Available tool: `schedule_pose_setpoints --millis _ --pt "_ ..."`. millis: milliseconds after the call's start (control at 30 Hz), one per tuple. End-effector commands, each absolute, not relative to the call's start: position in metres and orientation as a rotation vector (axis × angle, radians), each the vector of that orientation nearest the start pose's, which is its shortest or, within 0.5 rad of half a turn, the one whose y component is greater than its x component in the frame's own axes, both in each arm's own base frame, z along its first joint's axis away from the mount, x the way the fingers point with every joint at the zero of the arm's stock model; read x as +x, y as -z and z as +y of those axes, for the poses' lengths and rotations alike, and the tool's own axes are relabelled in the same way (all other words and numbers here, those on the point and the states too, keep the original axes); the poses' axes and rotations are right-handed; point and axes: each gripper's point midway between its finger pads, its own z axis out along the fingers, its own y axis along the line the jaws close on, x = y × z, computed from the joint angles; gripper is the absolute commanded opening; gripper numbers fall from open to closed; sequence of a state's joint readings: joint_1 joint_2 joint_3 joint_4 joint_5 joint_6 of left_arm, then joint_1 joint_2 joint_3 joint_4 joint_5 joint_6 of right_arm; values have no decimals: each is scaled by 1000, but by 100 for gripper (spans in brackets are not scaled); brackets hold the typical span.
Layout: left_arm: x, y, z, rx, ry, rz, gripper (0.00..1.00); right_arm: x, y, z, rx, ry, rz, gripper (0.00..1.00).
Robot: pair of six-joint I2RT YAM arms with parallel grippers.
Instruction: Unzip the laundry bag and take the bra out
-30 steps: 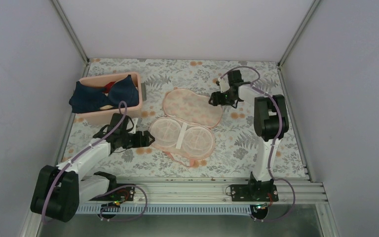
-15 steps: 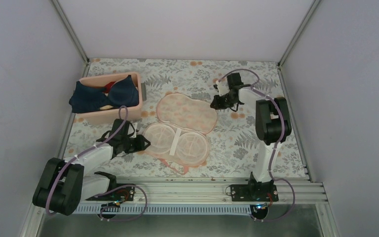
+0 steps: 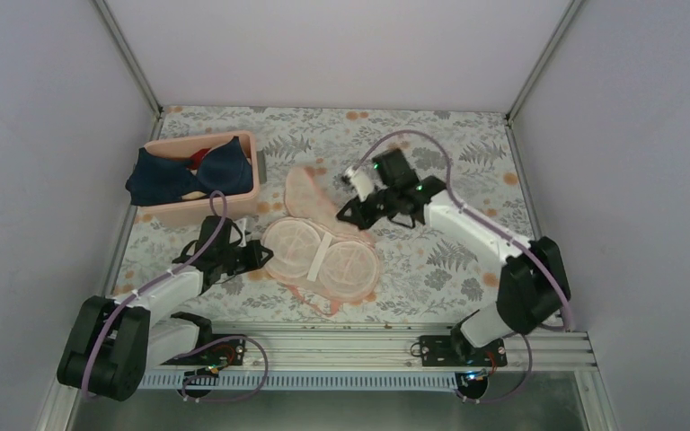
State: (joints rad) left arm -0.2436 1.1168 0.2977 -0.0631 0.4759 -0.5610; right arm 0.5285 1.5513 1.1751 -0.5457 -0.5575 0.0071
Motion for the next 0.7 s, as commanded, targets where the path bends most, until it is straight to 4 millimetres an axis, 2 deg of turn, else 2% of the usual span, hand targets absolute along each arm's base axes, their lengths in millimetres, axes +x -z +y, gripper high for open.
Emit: schedule_pose_setpoints --millis 0,67,133,300,500,600,633,667 --pt "236 -41 -138 -207 941 2500 2 209 -175 307 -1115 -1055 2339 4" --pt "235 -37 -136 -224 938 2506 2 166 -169 317 -1221 -1145 2339 4" --pt "234 -36 -135 -229 940 2507 2 138 -157 320 -1275 -1192 2374 4" --pt "237 -36 -132 -245 932 2499 2 96 -112 316 -1321 -1196 2549 4" --pt "240 -37 -125 -267 908 2485 2 86 -71 298 -1313 -1061 2753 4" --pt "242 -39 -123 -261 905 2475 2 93 -60 294 -1300 -958 2799 4" --pt "243 -41 -123 -257 906 2468 5 97 -58 294 -1286 -920 2805 4" --pt "244 -43 -124 -254 905 2462 16 100 -57 295 -1283 -905 2808 4"
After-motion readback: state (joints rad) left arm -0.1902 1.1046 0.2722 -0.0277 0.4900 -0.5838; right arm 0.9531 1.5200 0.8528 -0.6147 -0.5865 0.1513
